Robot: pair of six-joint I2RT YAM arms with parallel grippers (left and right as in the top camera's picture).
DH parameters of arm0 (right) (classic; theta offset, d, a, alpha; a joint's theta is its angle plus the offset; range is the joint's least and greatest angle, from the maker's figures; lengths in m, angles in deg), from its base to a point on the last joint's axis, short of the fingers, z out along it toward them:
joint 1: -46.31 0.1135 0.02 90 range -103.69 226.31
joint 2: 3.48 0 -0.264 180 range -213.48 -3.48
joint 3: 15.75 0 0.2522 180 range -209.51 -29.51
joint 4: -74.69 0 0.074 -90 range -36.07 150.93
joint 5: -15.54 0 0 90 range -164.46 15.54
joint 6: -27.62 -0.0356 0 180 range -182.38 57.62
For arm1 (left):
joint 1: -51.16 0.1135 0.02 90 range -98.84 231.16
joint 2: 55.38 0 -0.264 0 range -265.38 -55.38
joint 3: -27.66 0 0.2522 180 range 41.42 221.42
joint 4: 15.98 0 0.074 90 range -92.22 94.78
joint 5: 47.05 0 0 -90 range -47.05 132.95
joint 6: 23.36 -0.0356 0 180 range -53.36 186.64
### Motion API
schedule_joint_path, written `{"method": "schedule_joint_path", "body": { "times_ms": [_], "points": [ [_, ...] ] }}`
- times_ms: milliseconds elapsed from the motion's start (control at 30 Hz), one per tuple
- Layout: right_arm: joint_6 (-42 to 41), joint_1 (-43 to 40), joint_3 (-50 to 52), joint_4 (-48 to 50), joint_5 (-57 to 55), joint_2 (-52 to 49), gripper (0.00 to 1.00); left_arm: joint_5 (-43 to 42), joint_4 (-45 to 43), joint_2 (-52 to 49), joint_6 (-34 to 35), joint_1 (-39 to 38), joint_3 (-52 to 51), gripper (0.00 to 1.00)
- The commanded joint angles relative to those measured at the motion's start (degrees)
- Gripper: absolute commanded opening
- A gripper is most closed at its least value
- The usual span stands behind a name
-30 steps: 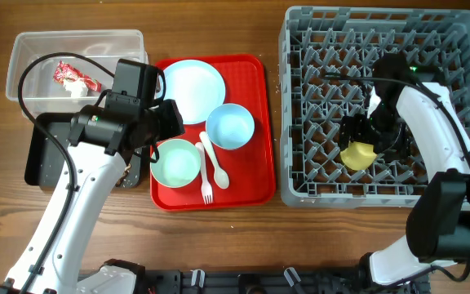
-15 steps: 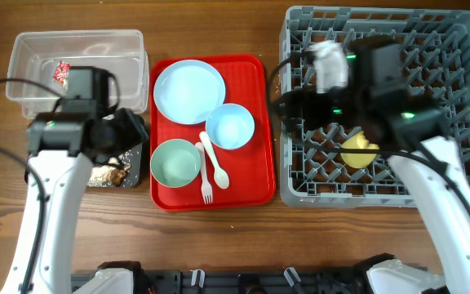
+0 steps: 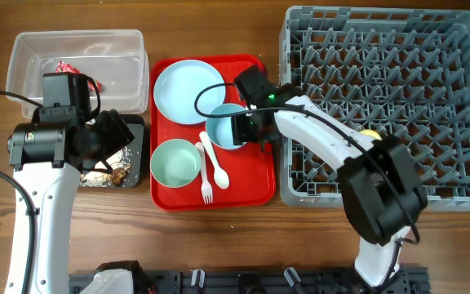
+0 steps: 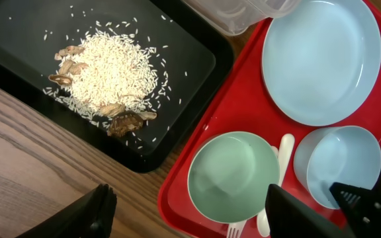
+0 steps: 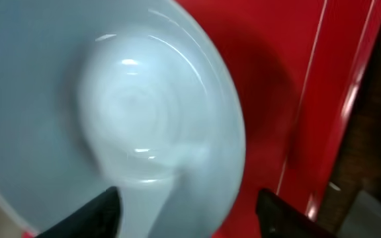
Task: Sort waste into correct bins and load items into the dishwasher rack
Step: 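Grasp the light-blue bowl on the red tray with the right gripper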
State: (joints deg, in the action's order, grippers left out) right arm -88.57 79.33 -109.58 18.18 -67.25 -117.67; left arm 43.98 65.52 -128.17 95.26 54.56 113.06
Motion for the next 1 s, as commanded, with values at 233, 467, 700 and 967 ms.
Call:
{"method": "schedule_joint_path", "body": {
  "times_ms": [233, 467, 700, 967],
  "points": [
    [-8.9, -1.2, -0.3, -1.9, -1.2, -1.0, 0.06, 0.5, 0.0, 0.5, 0.3, 0.3, 0.3, 0.74],
    [-6.0, -6.1, -0.3, -6.0, -3.6, 9.9, 0.04, 0.5, 0.0, 0.5, 0.3, 0.3, 0.3, 0.74],
    [5.4, -6.5, -0.3, -5.7, -15.1, 27.5, 0.04, 0.5, -0.9, 0.5, 0.4, 0.3, 0.3, 0.76],
    [7.1, -6.5, -0.3, 3.2, -49.0, 30.4, 0.04, 0.5, -1.0, 0.5, 0.4, 0.3, 0.3, 0.77]
  ]
}}
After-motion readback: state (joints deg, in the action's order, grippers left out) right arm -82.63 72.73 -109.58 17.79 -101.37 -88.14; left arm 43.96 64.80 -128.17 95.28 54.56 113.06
